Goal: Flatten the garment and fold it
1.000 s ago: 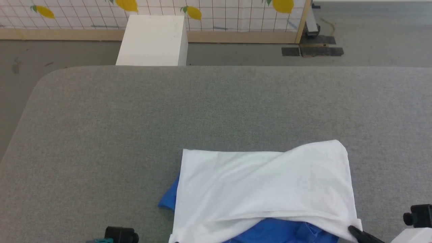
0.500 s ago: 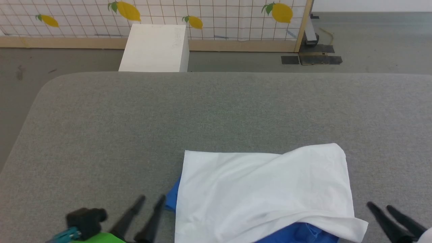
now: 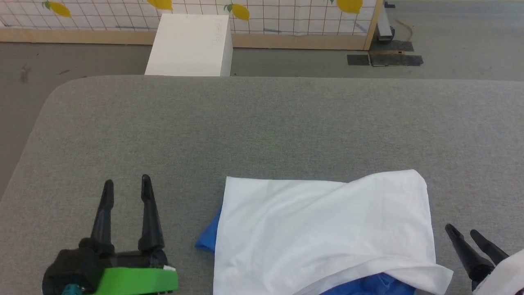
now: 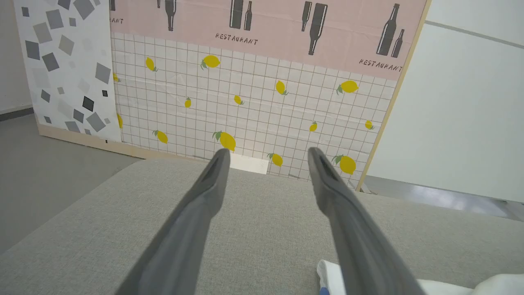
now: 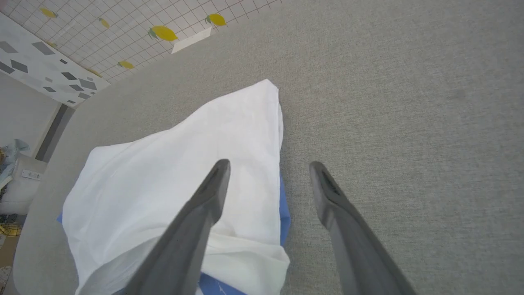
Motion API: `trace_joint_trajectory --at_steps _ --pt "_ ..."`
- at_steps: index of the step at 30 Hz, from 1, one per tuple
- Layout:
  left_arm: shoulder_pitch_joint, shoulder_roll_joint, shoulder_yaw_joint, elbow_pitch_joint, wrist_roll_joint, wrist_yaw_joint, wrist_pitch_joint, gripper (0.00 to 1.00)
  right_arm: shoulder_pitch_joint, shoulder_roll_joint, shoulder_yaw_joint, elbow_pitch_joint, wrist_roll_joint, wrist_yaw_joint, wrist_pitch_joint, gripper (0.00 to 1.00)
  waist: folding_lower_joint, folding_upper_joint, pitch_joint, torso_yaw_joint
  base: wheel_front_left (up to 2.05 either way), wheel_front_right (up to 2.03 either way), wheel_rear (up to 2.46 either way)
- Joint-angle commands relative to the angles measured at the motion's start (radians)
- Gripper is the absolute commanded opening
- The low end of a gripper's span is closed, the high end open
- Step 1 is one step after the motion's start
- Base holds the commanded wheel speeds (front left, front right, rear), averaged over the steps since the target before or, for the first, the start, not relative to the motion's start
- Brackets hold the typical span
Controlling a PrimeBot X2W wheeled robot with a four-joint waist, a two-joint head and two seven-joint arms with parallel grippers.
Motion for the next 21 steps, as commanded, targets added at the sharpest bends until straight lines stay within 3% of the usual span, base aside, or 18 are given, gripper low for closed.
trace_joint_trajectory --at_steps 1,7,13,21 --pt "0.018 -0.021 0.004 0.014 0.032 -0.019 -0.003 1.0 -0.028 -0.001 0.004 0.019 -0.012 -0.001 -0.002 1.0 0.0 0.0 0.012 0.006 0.0 0.0 0.0" --pt "0.027 -0.097 0.034 0.05 0.093 -0.091 -0.003 1.0 -0.083 -0.022 0.02 0.102 -0.027 -0.001 0.039 1.0 0.0 0.0 0.058 0.031 0.0 0.0 0.0" --pt "0.002 -0.133 0.063 0.071 0.123 -0.159 -0.003 1.0 -0.128 -0.051 0.027 0.198 -0.032 -0.001 0.094 1.0 0.0 0.0 0.111 0.071 0.0 0.0 0.0" --pt "-0.02 -0.163 0.077 0.1 0.132 -0.215 -0.004 1.0 -0.154 -0.077 0.075 0.274 0.004 -0.001 0.165 1.0 0.0 0.0 0.157 0.114 0.0 0.0 0.0"
